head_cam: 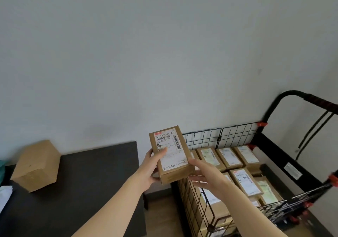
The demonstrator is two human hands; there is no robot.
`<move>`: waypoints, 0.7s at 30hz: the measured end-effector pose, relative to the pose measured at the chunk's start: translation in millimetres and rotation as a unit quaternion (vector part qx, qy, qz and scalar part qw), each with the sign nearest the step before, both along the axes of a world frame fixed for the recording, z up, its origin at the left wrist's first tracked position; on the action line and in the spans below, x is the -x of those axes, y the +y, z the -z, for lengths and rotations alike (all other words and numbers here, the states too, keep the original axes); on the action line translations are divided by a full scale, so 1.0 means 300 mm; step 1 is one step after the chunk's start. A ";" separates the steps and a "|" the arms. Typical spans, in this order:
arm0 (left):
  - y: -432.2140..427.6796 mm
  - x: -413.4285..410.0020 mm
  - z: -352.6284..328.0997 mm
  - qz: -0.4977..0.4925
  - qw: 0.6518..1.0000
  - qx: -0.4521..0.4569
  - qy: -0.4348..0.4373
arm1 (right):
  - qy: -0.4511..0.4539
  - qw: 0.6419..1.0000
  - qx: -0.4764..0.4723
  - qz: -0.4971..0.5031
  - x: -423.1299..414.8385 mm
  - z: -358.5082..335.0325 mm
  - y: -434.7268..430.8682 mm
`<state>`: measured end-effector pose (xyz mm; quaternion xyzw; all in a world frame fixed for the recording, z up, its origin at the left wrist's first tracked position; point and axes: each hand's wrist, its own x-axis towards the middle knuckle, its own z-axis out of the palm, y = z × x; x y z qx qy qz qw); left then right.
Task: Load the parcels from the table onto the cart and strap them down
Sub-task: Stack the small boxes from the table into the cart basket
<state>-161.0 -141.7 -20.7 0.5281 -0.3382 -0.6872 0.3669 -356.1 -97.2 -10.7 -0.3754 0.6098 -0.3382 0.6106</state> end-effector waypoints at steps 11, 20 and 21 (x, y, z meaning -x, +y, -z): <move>-0.125 0.481 0.052 0.058 0.997 0.035 -0.040 | 0.017 0.999 0.002 0.048 0.444 0.073 -0.084; -0.354 0.958 0.146 0.200 0.979 -0.009 -0.042 | 0.082 0.986 -0.015 0.146 0.864 0.094 -0.230; -0.374 1.013 0.156 0.213 0.976 -0.012 -0.038 | 0.086 0.983 -0.015 0.162 0.919 0.110 -0.250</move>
